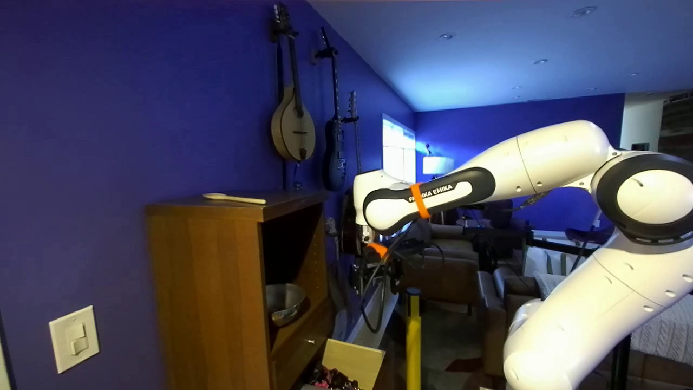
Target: Put the silver bowl inside the open drawer
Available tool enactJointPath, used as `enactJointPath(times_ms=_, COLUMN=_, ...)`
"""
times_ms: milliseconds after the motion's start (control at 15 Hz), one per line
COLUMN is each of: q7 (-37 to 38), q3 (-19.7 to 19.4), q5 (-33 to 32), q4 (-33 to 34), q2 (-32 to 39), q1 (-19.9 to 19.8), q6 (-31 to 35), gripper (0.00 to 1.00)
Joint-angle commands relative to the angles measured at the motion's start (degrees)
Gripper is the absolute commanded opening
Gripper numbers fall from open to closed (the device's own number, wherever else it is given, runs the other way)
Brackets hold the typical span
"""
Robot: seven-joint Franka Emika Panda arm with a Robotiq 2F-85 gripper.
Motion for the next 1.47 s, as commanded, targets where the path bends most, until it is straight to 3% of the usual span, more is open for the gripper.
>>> enactJointPath(times_ms=0, q7=5.7, q3=-0.9, q5=7.7, q4=1.4, q2=1.9, q1=0.9, q6=1.3, gripper=1.0)
enactJointPath(times_ms=200, q7=7.2, q3=-2.2, q5=14.8, q4=0.5, q2=4.2, q1=1.5, q6=3.6, gripper=1.0)
enactJointPath(times_ms=667, q7=9.6, q3=-2.2, q5=28.8, q4=-5.1, q2=7.6, q1=3.6, q6=27.6, gripper=1.0)
enactJointPath(times_ms=733, q7=8.4, q3=-2.7, q5=24.8, q4=-3.6, q2=8.0, q1=2.7, q6=22.3, gripper=1.0)
enactJointPath(times_ms=867, q7=8.4, q3=-2.6, q5=25.0, q4=-3.8, q2=8.5, q1=3.2, q6=23.3, gripper=1.0)
enactJointPath(times_ms=1400, q7=1.5, q3=-6.2, q5=44.8, q4=-3.5, q2=12.8, q1=10.0, q6=36.9, gripper=1.0)
